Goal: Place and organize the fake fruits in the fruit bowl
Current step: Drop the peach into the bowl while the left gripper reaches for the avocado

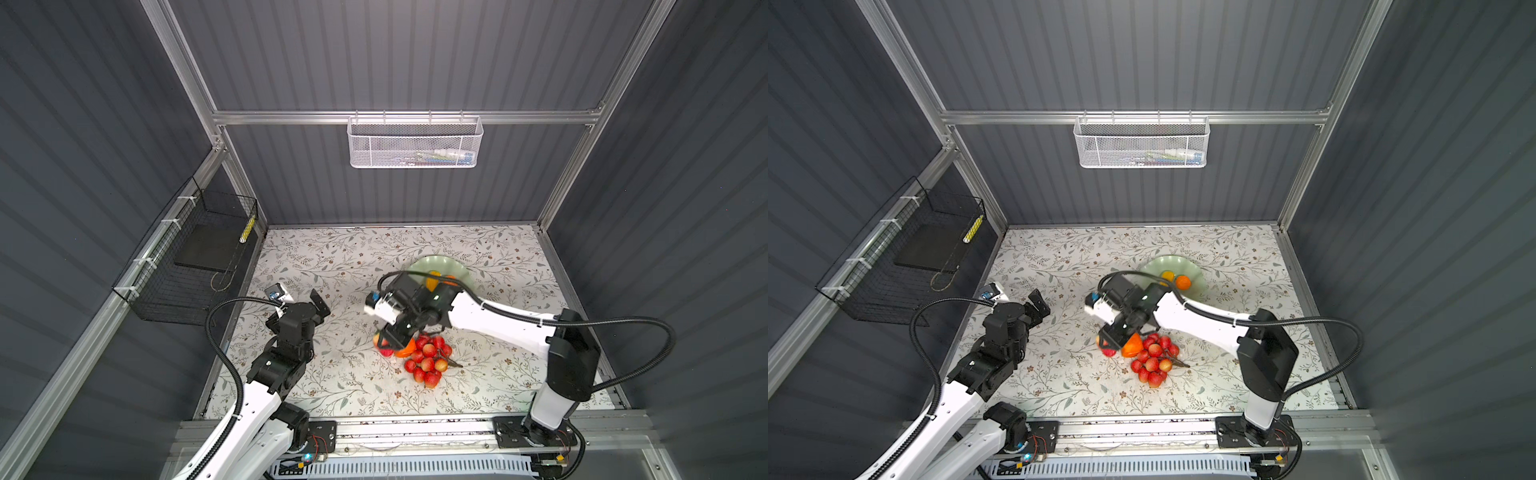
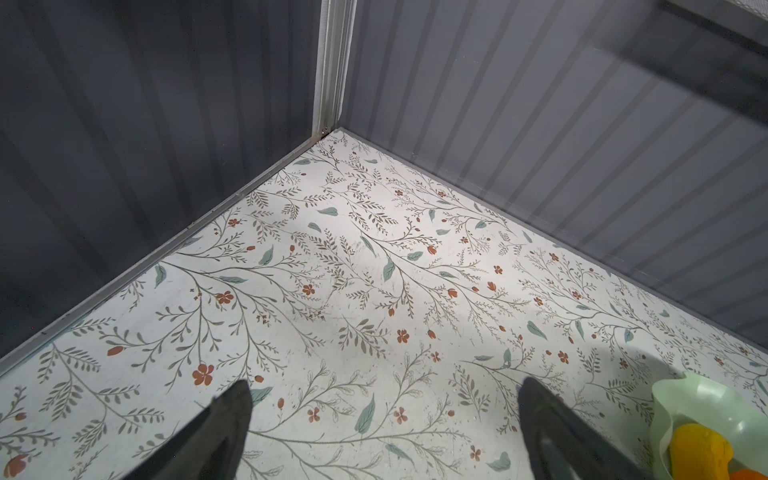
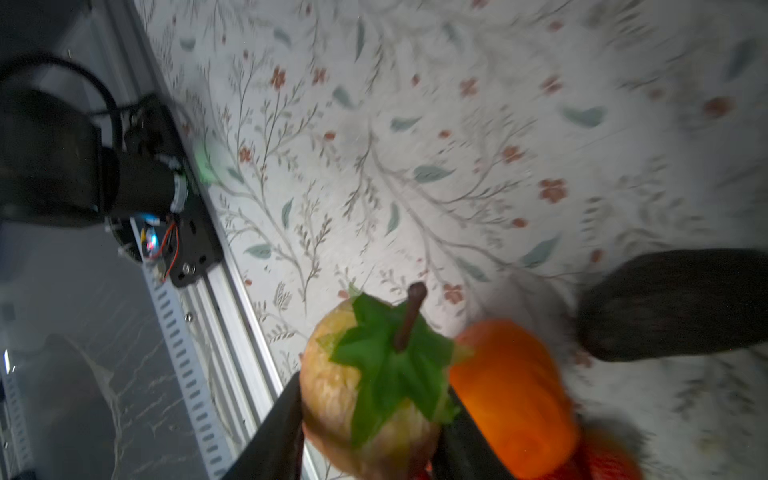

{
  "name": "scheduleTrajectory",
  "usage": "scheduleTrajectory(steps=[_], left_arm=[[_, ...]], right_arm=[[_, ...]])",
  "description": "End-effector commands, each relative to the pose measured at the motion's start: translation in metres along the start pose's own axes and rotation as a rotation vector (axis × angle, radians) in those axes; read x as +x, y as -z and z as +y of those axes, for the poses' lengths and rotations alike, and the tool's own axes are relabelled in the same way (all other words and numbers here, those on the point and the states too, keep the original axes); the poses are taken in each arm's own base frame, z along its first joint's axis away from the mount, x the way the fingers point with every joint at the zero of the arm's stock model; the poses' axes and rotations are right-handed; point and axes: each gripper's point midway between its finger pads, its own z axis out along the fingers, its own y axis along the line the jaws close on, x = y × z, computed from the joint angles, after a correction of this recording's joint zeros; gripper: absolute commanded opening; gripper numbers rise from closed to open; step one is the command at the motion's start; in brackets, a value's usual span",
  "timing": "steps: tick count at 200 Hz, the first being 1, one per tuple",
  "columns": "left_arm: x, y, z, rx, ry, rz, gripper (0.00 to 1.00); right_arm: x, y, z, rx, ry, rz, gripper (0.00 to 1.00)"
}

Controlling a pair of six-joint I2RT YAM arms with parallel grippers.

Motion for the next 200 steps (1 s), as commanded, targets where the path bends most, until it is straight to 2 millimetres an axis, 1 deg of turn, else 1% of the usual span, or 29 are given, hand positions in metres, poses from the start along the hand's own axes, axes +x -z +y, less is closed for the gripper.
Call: scheduleTrajectory(steps=[1, 14, 30, 46, 58, 68, 78, 98, 128, 141, 173, 200], left_arm=[[0.003, -0.006, -0.018, 0.074, 0.008, 0.007, 1.0], [0.007, -0.01, -0.03, 0.116, -0.012, 0.037, 1.0], [0.014, -0.015, -0.048, 0.178, -0.045, 0.092, 1.0], [0.025, -0.02, -0.065, 0.235, -0.071, 0.161, 0.99], [0.035, -0.023, -0.078, 0.284, -0.092, 0.224, 0.99], [0.048, -0.026, -0.087, 0.321, -0.106, 0.277, 0.98], [0.061, -0.027, -0.099, 0.379, -0.118, 0.326, 0.97], [0.081, -0.029, -0.114, 0.455, -0.122, 0.41, 0.96], [0.095, -0.031, -0.136, 0.547, -0.102, 0.475, 0.94], [0.099, -0.033, -0.142, 0.567, -0.108, 0.492, 0.94], [0.112, -0.034, -0.16, 0.613, -0.132, 0.535, 0.93], [0.134, -0.032, -0.184, 0.652, -0.192, 0.579, 0.93]], right_arm=[[-0.025, 0.034, -0.069, 0.183, -0.155, -0.122, 0.29], [-0.025, 0.045, -0.105, 0.26, -0.216, -0.138, 0.3], [-0.017, 0.051, -0.137, 0.321, -0.263, -0.136, 0.31], [-0.006, 0.052, -0.165, 0.373, -0.308, -0.119, 0.32], [0.002, 0.049, -0.18, 0.398, -0.33, -0.1, 0.32], [0.008, 0.045, -0.191, 0.415, -0.341, -0.081, 0.32], [0.016, 0.04, -0.199, 0.434, -0.345, -0.052, 0.32], [0.029, 0.032, -0.213, 0.479, -0.359, -0.014, 0.33], [0.043, 0.017, -0.222, 0.492, -0.383, 0.02, 0.34], [0.048, 0.01, -0.225, 0.493, -0.388, 0.035, 0.34], [0.058, 0.01, -0.233, 0.516, -0.435, 0.045, 0.35], [0.071, 0.008, -0.238, 0.52, -0.498, 0.044, 0.39]])
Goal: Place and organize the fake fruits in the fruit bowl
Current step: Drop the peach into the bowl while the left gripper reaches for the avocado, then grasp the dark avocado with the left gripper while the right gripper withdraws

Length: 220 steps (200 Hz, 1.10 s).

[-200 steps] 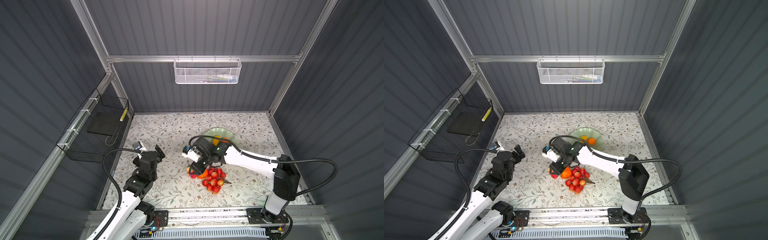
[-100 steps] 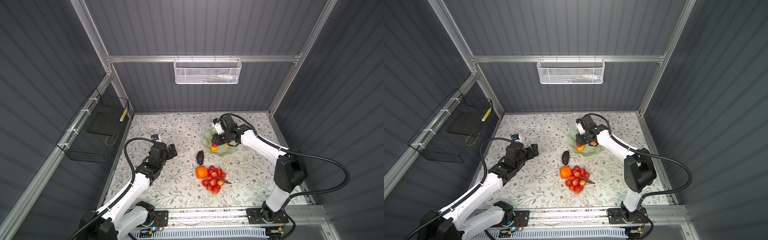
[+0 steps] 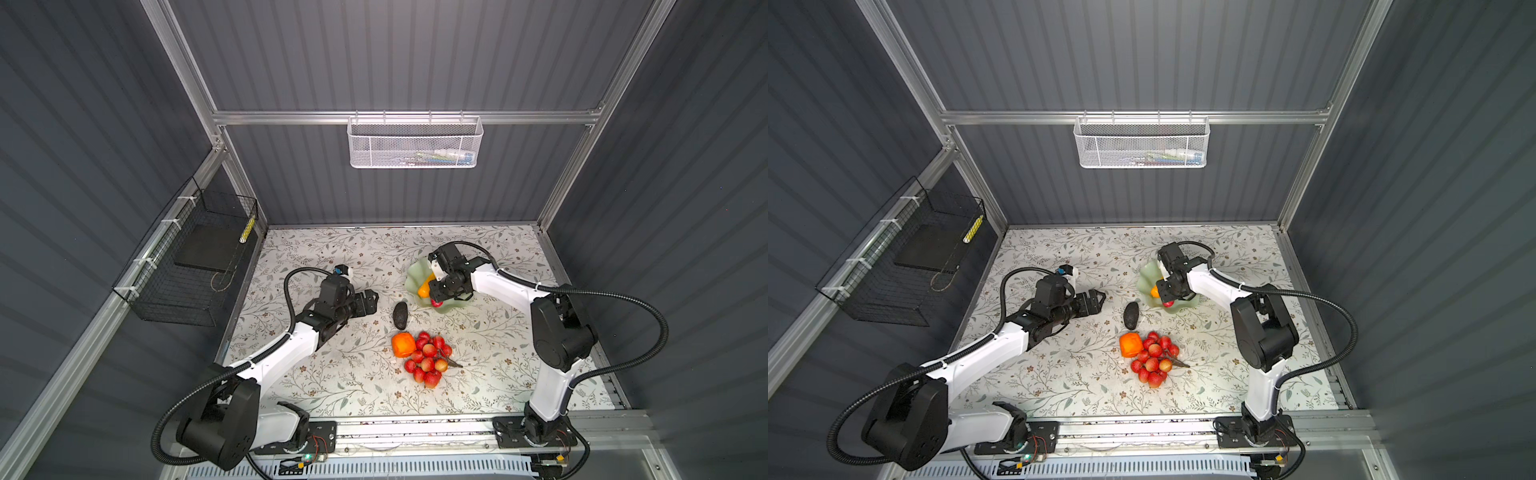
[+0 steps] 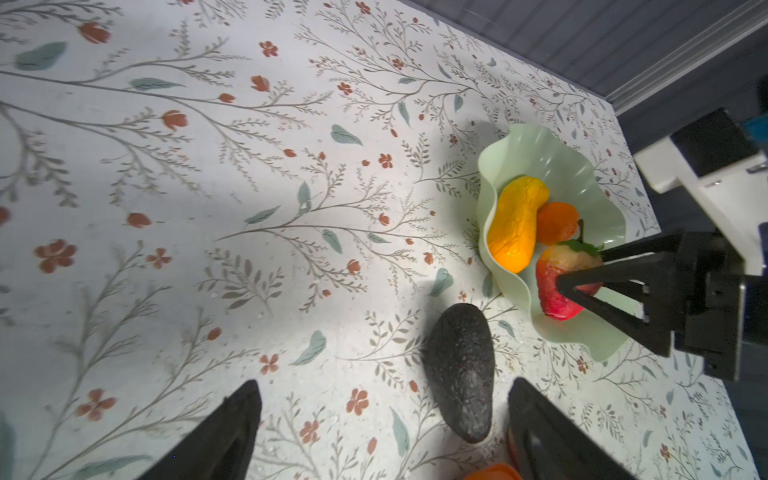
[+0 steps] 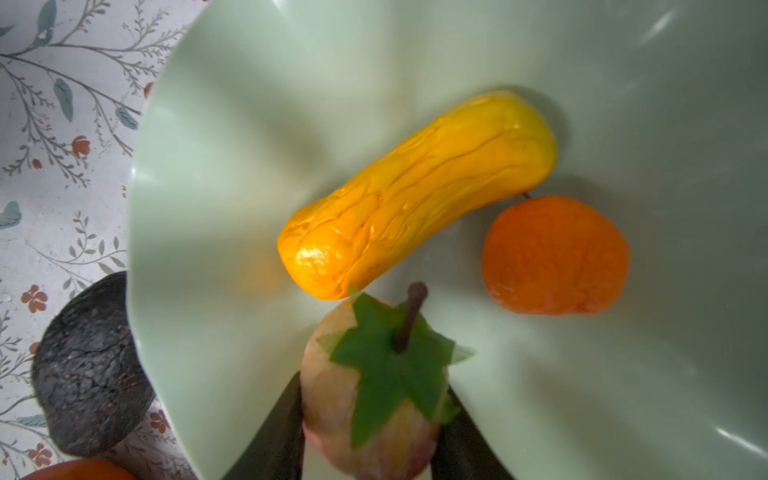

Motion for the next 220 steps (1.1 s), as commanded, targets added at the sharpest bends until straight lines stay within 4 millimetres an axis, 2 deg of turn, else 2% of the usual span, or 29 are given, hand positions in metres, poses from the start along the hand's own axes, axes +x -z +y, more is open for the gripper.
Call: scheduleTrajectory(steps=[1, 24, 46, 69, 96, 125, 154, 165, 197, 220], left_arm=[[-0.001, -0.013, -0.031, 0.079, -0.071, 0.023, 0.93], [0.015, -0.035, -0.047, 0.085, -0.119, 0.091, 0.91], [0.029, -0.052, -0.058, 0.102, -0.13, 0.154, 0.87], [0.041, -0.064, -0.059, 0.092, -0.143, 0.199, 0.82], [0.049, -0.072, -0.053, 0.059, -0.143, 0.235, 0.78], [0.057, -0.082, -0.048, 0.036, -0.151, 0.269, 0.74], [0.065, -0.097, -0.047, 0.033, -0.144, 0.309, 0.68], [0.069, -0.102, -0.048, 0.037, -0.146, 0.331, 0.62], [0.078, -0.113, -0.045, 0.035, -0.154, 0.368, 0.45], [0.078, -0.106, -0.039, -0.002, -0.156, 0.373, 0.34]], right_arm=[[0.01, -0.006, -0.012, 0.022, -0.065, 0.014, 0.39], [0.014, -0.011, -0.013, 0.005, -0.095, 0.022, 0.5], [0.008, -0.003, -0.014, -0.003, -0.115, -0.004, 0.64], [-0.007, 0.018, -0.015, -0.013, -0.128, -0.078, 0.76], [-0.03, 0.056, -0.019, -0.012, -0.144, -0.208, 0.86], [-0.056, 0.11, -0.024, -0.021, -0.167, -0.406, 0.93], [-0.068, 0.154, -0.033, -0.004, -0.184, -0.574, 0.98], [-0.07, 0.169, -0.037, 0.005, -0.199, -0.622, 0.99], [-0.069, 0.19, -0.042, -0.002, -0.22, -0.706, 0.99], [-0.066, 0.193, -0.048, 0.009, -0.238, -0.707, 0.99]])
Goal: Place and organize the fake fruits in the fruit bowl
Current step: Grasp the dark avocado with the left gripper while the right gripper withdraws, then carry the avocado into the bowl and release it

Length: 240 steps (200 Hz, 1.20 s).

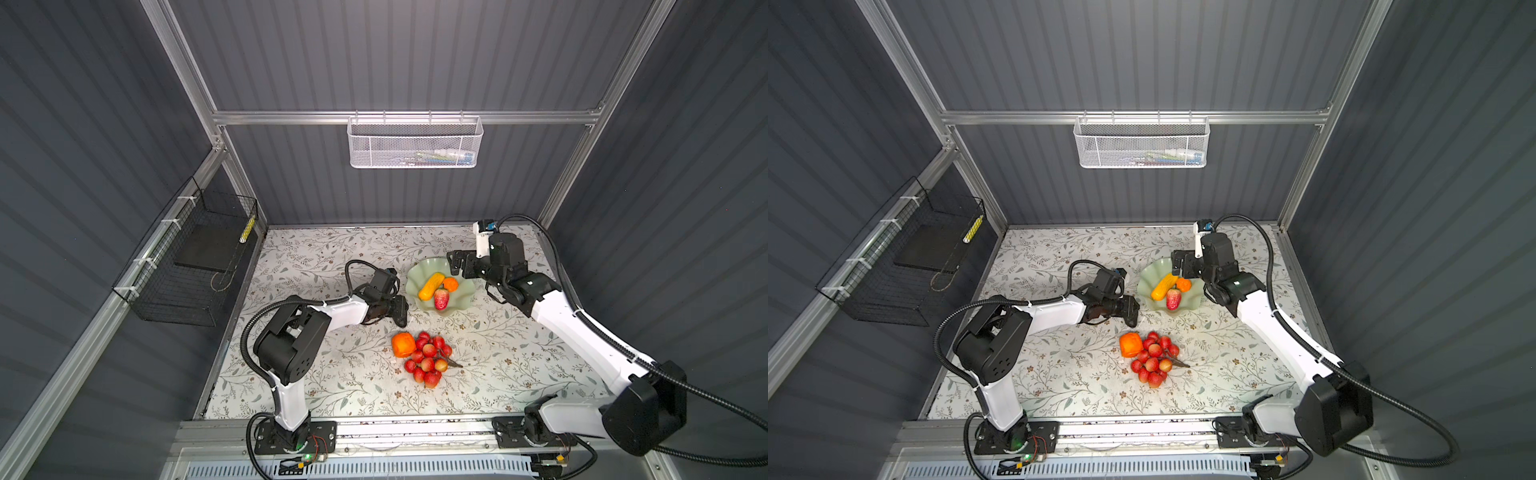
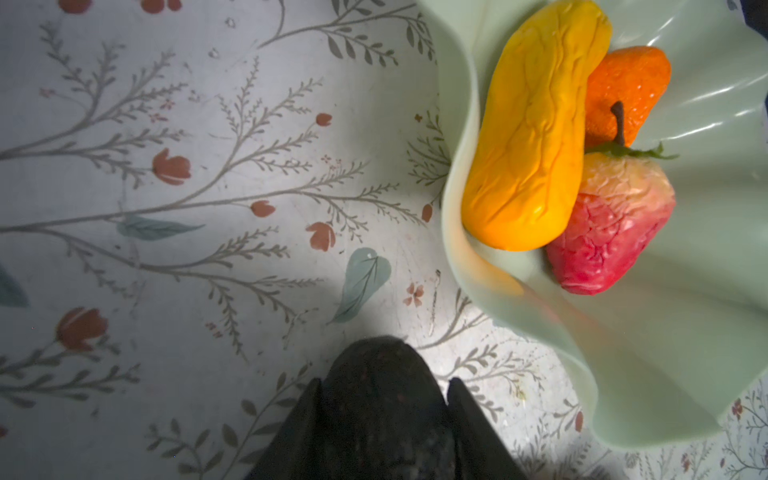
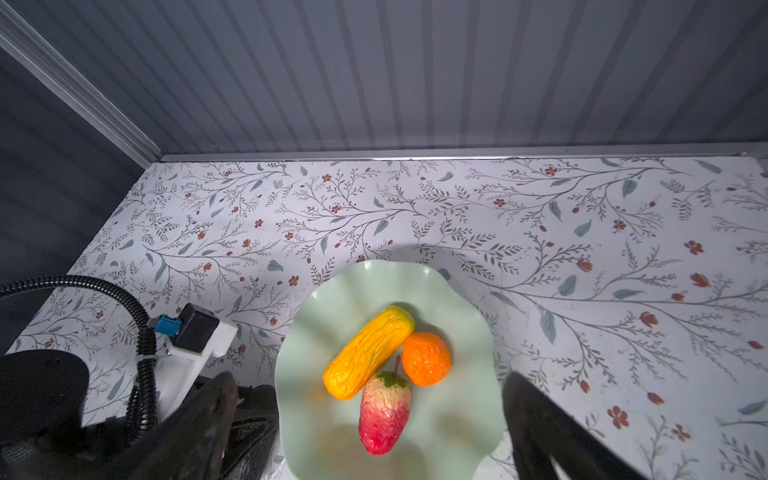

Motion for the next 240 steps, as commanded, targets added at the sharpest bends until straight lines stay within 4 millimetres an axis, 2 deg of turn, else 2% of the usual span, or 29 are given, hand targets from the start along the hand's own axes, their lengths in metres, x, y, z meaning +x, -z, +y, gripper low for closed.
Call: scheduleTrajectory(steps=[1, 20, 37, 63, 86, 103, 123, 126, 155, 191, 218, 240], left_arm=[[0.017, 0.002, 0.008, -0.048, -0.008, 0.069, 0.33], [0.012, 0.022, 0.015, -0.104, -0.041, 0.037, 0.29], [-0.001, 0.048, 0.015, -0.148, -0.09, -0.007, 0.29], [-0.037, 0.088, -0.003, -0.153, -0.183, -0.099, 0.28], [-0.067, 0.102, -0.023, -0.118, -0.276, -0.153, 0.29], [-0.084, 0.096, -0.037, -0.089, -0.326, -0.154, 0.29], [-0.095, 0.076, -0.048, -0.051, -0.361, -0.126, 0.29], [-0.106, 0.079, -0.056, -0.036, -0.37, -0.148, 0.29], [-0.121, 0.045, -0.066, -0.018, -0.429, -0.123, 0.29], [-0.127, 0.013, -0.074, 0.006, -0.459, -0.101, 0.3], [-0.123, -0.007, -0.069, -0.003, -0.458, -0.077, 0.33], [-0.12, -0.016, -0.068, -0.003, -0.445, -0.067, 0.45]], right_arm=[[-0.007, 0.003, -0.008, 0.026, -0.026, -0.035, 0.99], [-0.003, 0.004, -0.011, 0.028, -0.031, -0.036, 0.99], [-0.002, 0.002, -0.015, 0.029, -0.045, -0.042, 0.99], [-0.005, 0.002, -0.018, 0.02, -0.085, -0.051, 0.99], [-0.008, 0.004, -0.022, 0.022, -0.096, -0.077, 0.99], [-0.009, 0.008, -0.026, 0.019, -0.117, -0.093, 0.99], [-0.011, 0.016, -0.029, 0.019, -0.14, -0.104, 0.99], [-0.011, 0.017, -0.029, 0.018, -0.14, -0.104, 0.99], [-0.005, 0.026, -0.033, 0.023, -0.135, -0.111, 0.99], [-0.003, 0.034, -0.036, 0.027, -0.144, -0.111, 0.99], [0.002, 0.033, -0.037, 0.031, -0.131, -0.103, 0.99], [0.0, 0.035, -0.037, 0.033, -0.128, -0.096, 0.99]])
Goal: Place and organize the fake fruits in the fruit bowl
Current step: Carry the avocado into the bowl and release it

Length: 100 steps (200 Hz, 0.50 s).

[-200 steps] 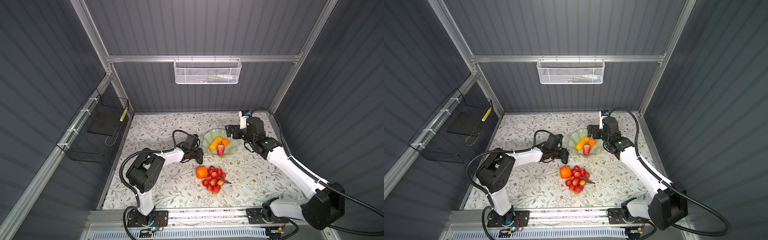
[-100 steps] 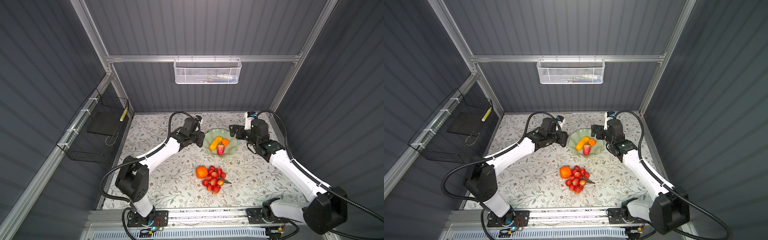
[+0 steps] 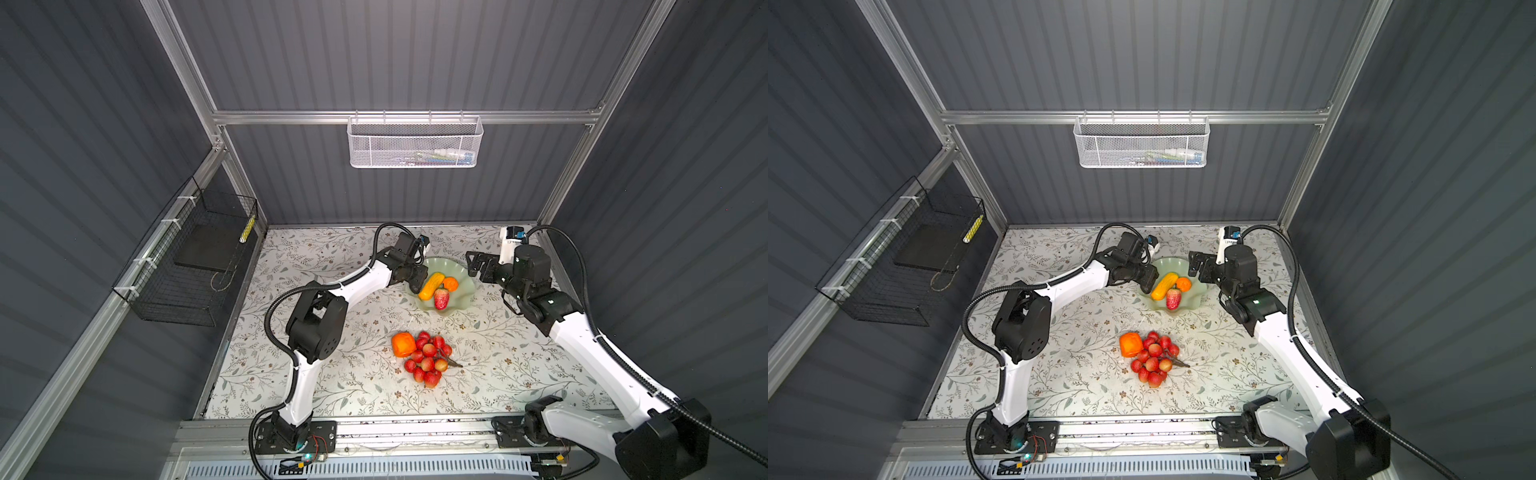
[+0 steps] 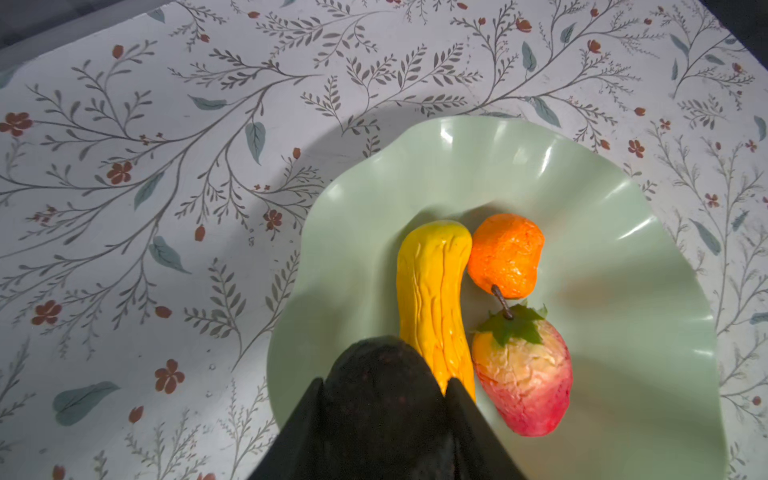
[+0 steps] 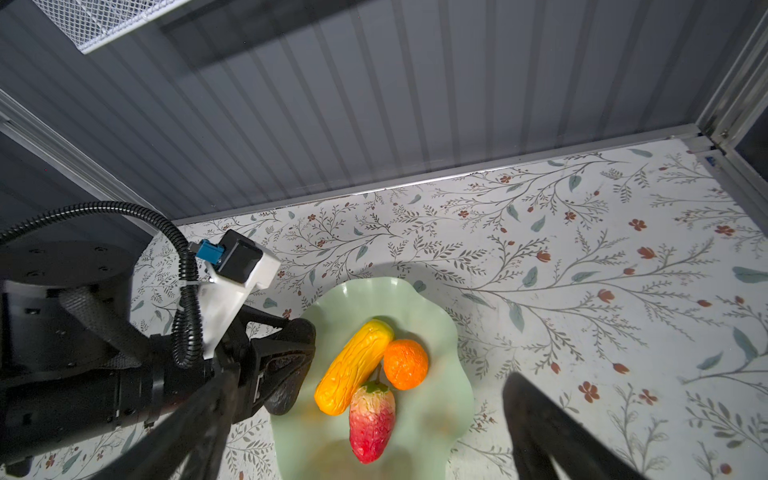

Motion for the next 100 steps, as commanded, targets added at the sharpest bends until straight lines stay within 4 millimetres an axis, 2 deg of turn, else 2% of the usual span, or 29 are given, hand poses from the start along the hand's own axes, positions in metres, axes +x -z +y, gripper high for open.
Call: scheduleTrajectory(steps=[1, 6, 10, 20, 56, 65, 68, 85, 100], left_arm=[[-0.013, 0.0, -0.009, 0.025, -0.022, -0.022, 0.46], [-0.012, -0.002, -0.009, 0.026, -0.018, -0.019, 0.51], [-0.012, -0.002, -0.009, 0.026, -0.016, -0.019, 0.54], [-0.012, -0.003, -0.009, 0.027, -0.015, -0.021, 0.6], [-0.027, 0.012, -0.009, 0.014, 0.016, -0.084, 0.67], [-0.033, 0.021, -0.007, -0.003, 0.021, -0.108, 0.69], [-0.035, 0.025, -0.006, -0.012, 0.022, -0.119, 0.69], [-0.048, 0.05, 0.007, -0.091, 0.045, -0.198, 0.74], [-0.058, 0.081, 0.022, -0.176, 0.084, -0.295, 0.79]], right_arm=[[0.0, 0.003, 0.0, -0.002, 0.004, 0.011, 0.99], [0.0, 0.003, -0.001, -0.001, 0.003, 0.012, 0.99], [-0.007, 0.011, 0.002, -0.011, 0.003, -0.014, 0.99], [-0.008, 0.012, 0.002, -0.013, 0.004, -0.021, 0.99], [-0.002, 0.008, 0.004, -0.023, 0.018, 0.016, 0.99], [-0.002, 0.01, 0.006, -0.032, 0.021, 0.028, 0.99], [0.006, 0.003, 0.005, -0.025, 0.023, 0.059, 0.99], [0.023, -0.005, 0.008, -0.052, 0.028, 0.122, 0.98], [0.043, -0.011, 0.014, -0.087, 0.038, 0.2, 0.97]])
